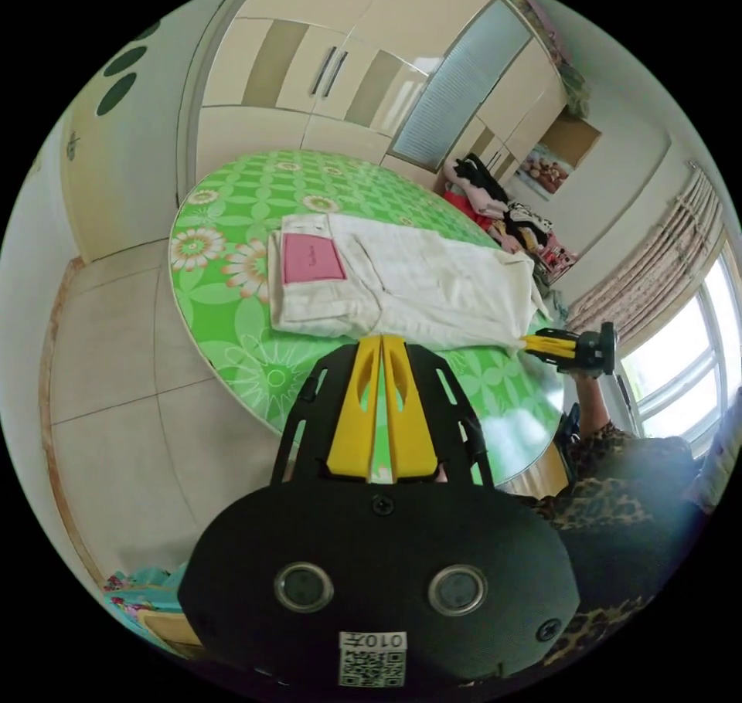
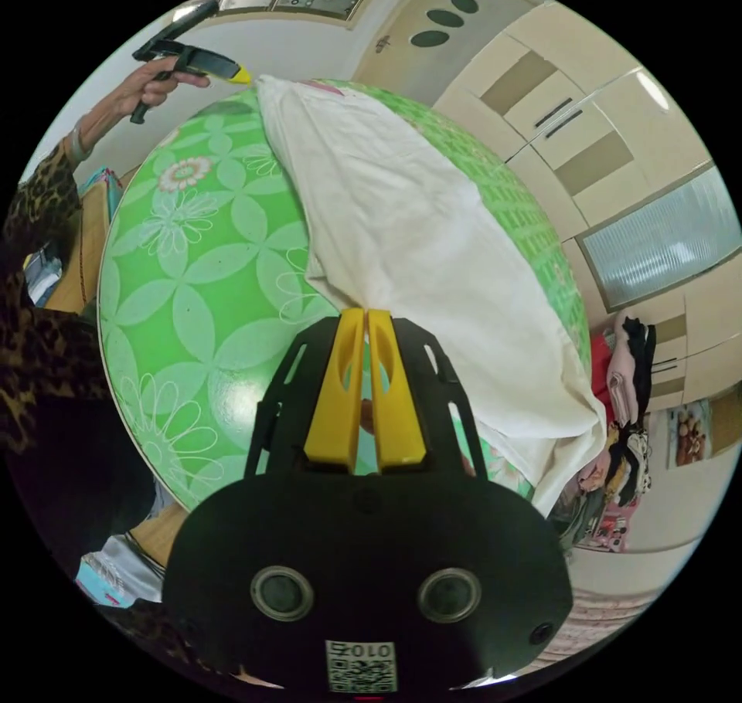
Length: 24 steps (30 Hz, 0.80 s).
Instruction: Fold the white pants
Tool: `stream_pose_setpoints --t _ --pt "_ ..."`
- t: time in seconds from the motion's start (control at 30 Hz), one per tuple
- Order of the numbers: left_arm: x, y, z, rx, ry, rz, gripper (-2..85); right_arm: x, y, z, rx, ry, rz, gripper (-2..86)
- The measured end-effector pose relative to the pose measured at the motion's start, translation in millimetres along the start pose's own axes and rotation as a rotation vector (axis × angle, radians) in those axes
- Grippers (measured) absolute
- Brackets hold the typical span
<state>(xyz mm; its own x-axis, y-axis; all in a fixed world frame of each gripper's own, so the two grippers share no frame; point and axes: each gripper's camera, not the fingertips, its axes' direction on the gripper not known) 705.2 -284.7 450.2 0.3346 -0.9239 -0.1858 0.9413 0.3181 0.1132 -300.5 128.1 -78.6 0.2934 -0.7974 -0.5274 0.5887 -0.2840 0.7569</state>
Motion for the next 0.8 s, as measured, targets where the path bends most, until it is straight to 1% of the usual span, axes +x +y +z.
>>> stream_pose_setpoints --t 0.03,0.1,0.17,0.2,0.23,0.27,0.3,0.33,0.37,0.43,0.47,0.53,0.57,0.63,0.8 --pt "-3 -2 -13 0.049 -0.026 -0.001 1.1 1 0 -3 -0.002 0.002 -0.001 1.2" --pt "-5 -9 -27 0.074 -0.052 0.03 2.5 -1 3 -13 -0.014 0.03 -0.018 1.2" --pt "-9 -19 -33 0.048 -0.076 0.09 4.8 -2 6 -17 -0.024 0.041 -0.026 1.1" --pt "-14 -26 -34 0.014 -0.118 0.12 6.6 -1 8 -20 -0.027 0.04 -0.021 1.1" --pt "-27 -33 -35 -0.014 -0.137 0.081 8.4 0 9 -21 -0.027 0.039 -0.018 1.1" --pt "-37 -37 -34 -0.037 -0.111 0.049 8.8 1 13 -23 -0.025 0.036 -0.012 1.1" --pt "-57 -42 -34 -0.048 -0.029 -0.018 9.6 3 16 -26 -0.024 0.03 -0.004 1.0" --pt "-79 -46 -36 -0.035 0.051 -0.111 9.7 5 18 -27 -0.022 0.025 0.002 1.0" --pt "-90 -47 -36 -0.03 0.09 -0.156 9.8 8 21 -30 -0.02 0.014 0.011 1.0" --pt "-130 -55 -33 -0.022 0.21 -0.325 9.6 12 26 -33 -0.02 -0.004 0.02 1.1" --pt "-137 -58 -31 -0.028 0.232 -0.343 9.5 15 29 -35 -0.019 -0.014 0.024 1.1" --pt "-157 -70 -17 -0.114 0.264 -0.408 9.2 20 34 -38 -0.019 -0.03 0.032 1.1" --pt "-160 -72 -14 -0.128 0.272 -0.415 9.1 22 37 -40 -0.019 -0.037 0.036 1.1" --pt "-167 -82 -4 -0.173 0.306 -0.429 8.6 26 43 -42 -0.018 -0.047 0.044 1.1" --pt "-170 -94 8 -0.241 0.29 -0.405 6.1 37 57 -47 -0.022 -0.079 0.064 1.1"
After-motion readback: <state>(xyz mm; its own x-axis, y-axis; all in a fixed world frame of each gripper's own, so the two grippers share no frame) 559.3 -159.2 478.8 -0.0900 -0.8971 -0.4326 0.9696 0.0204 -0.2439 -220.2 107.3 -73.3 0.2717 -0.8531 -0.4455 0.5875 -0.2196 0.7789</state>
